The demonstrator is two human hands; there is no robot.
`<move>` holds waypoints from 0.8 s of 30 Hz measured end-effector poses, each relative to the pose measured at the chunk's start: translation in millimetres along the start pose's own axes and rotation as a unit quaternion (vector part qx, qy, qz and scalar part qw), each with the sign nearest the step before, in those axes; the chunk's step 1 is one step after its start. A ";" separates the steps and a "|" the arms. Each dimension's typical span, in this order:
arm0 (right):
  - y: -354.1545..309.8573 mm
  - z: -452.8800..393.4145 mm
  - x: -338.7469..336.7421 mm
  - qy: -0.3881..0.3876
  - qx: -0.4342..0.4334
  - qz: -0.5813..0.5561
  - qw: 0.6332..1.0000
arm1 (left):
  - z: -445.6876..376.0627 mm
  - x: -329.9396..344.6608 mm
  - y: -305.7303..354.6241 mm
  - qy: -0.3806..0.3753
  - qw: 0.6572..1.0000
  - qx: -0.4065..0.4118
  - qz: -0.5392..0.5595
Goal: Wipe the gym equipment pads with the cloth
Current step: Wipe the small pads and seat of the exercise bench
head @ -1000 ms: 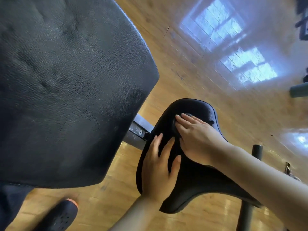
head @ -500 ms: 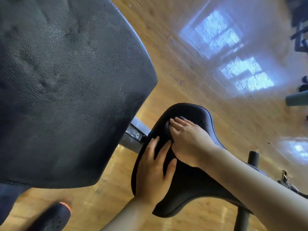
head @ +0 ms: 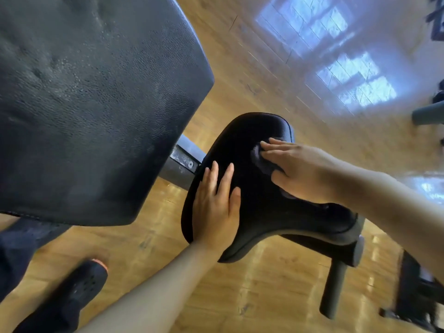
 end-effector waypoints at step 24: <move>19.1 118.4 24.1 0.062 -0.179 0.123 0.974 | 2.1 -17.2 19.0 -0.160 0.976 -0.118 -0.083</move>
Point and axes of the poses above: each hand's wrist, its own z-axis away from the middle knuckle, its own x-axis out of the palm, y = z × x, the point moved 1 cm from there along -z, towards the middle knuckle, and after that the axes turned 3 degrees about y, right-handed, at the moved point
